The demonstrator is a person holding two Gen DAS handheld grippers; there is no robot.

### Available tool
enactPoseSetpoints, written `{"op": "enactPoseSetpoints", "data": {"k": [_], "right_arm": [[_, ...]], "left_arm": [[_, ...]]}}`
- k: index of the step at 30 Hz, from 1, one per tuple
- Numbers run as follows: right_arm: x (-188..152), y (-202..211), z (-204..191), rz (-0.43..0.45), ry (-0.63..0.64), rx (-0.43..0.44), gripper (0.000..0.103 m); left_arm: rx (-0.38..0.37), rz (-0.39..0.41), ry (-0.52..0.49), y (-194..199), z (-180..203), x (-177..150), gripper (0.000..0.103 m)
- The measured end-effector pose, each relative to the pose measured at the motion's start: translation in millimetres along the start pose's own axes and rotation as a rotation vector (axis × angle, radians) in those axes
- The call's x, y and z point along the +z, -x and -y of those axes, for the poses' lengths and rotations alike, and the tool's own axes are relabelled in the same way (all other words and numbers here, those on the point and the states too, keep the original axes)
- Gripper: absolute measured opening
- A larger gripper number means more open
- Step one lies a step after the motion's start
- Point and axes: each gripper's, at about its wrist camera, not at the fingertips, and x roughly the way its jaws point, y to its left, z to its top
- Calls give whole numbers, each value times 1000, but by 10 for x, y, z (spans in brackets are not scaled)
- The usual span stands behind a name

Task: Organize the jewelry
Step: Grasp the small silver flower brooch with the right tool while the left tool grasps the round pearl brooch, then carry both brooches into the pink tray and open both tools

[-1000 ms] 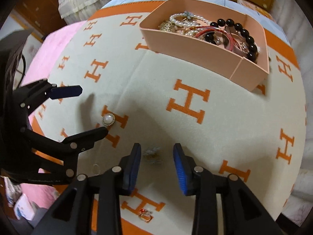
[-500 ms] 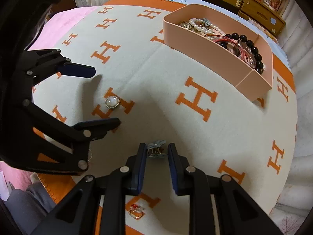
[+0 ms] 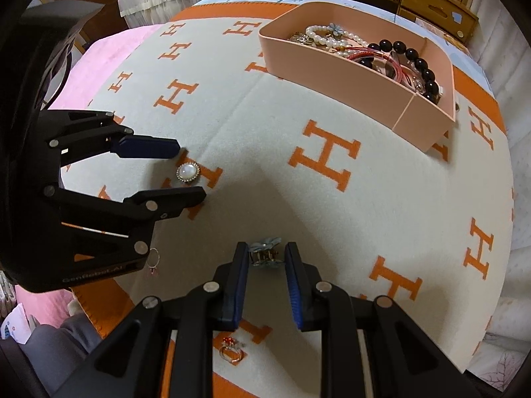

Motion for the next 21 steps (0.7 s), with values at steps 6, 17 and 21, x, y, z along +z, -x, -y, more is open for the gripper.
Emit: {"op": "enactPoseSetpoints", "data": {"k": [6, 17, 21], "right_arm": [[-35, 23, 33, 12, -6, 15, 22], [-134, 72, 51, 21, -17, 29, 22], [-152, 90, 66, 21, -26, 37, 22]], "left_arm": [[-9, 24, -5, 30, 0, -28, 19], [8, 26, -5, 52, 42, -54, 17], [3, 16, -3, 61, 72, -76, 17]]}}
